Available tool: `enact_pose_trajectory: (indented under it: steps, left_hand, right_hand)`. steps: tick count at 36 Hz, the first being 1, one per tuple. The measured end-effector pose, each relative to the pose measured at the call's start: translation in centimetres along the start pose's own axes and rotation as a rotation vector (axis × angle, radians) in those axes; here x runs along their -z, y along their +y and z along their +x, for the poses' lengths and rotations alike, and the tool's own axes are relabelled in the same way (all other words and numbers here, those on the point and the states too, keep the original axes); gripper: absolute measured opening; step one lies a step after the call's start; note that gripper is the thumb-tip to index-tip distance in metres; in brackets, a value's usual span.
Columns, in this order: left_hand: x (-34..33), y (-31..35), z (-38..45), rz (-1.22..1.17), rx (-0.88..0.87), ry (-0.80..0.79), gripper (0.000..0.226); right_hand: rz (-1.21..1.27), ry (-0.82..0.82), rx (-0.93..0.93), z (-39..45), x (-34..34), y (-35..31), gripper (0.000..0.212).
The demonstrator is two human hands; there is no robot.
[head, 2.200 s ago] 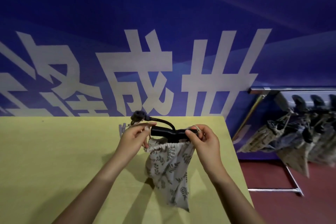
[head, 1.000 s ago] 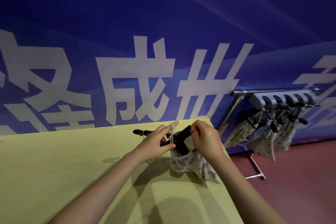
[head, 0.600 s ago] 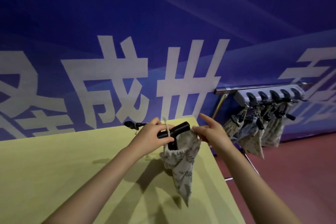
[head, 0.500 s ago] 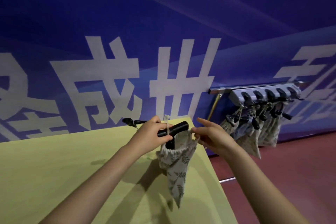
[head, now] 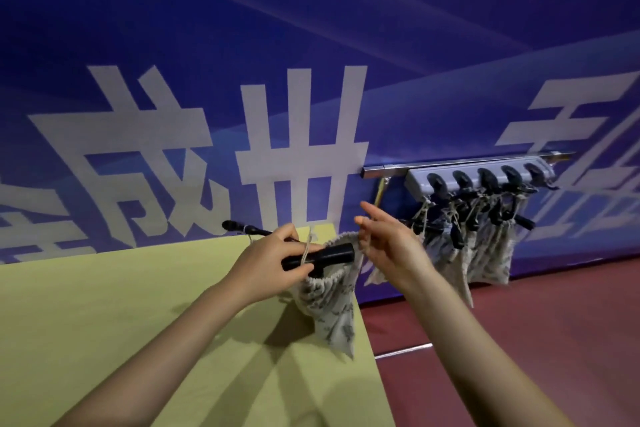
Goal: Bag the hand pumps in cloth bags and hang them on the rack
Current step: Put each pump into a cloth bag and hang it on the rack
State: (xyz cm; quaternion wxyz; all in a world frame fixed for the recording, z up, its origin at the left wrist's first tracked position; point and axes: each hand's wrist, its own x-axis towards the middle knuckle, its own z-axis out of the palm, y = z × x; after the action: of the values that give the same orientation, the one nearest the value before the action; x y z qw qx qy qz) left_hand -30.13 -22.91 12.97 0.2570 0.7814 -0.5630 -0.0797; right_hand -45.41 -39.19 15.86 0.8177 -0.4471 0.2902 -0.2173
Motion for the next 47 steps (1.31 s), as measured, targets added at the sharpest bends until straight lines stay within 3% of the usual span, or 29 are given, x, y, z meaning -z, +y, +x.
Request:
enact_pose_trajectory:
  steps: [4,7,11,19,25,31,35,38,47]
  left_hand:
    - [-2.0,1.5,0.3,-0.051,0.048,0.129,0.045]
    - [-2.4,2.3,0.9,-0.076,0.053,0.204,0.053]
    - [-1.8,3.0,2.1,-0.231,0.113,0.279,0.033]
    - [-0.4,2.1,2.1,-0.419,0.211,0.284,0.024]
    - [0.3,1.2,1.7,-0.468,0.179,0.239,0.025]
    - [0.2,-0.7,1.4,-0.598,0.202,0.338,0.030]
    - [0.7,-1.9,0.9,-0.902,0.269,0.384,0.034]
    - [1.1,-2.9,0.8,-1.128,0.310,0.322,0.041]
    - [1.5,-5.5,0.4,-1.253,0.287,0.194,0.045]
  right_hand:
    - [-0.664,0.058,0.281,0.3,-0.1,1.1,0.031]
    - [-0.869,0.033,0.370,0.0,-0.8,1.2,0.033]
    - [-1.094,0.002,0.515,-0.3,-1.4,0.5,0.033]
    - [-0.837,-0.040,0.375,-0.6,-2.8,0.6,0.035]
    - [-1.051,0.038,0.456,0.0,-4.5,1.4,0.027]
    - [-1.344,-0.003,0.569,1.3,-7.1,2.9,0.019]
    - [-1.222,-0.022,0.545,1.5,-8.5,5.1,0.039]
    - [-1.086,0.000,0.502,1.1,-9.3,6.4,0.055]
    - [-1.102,0.034,0.518,2.4,-12.0,8.0,0.049]
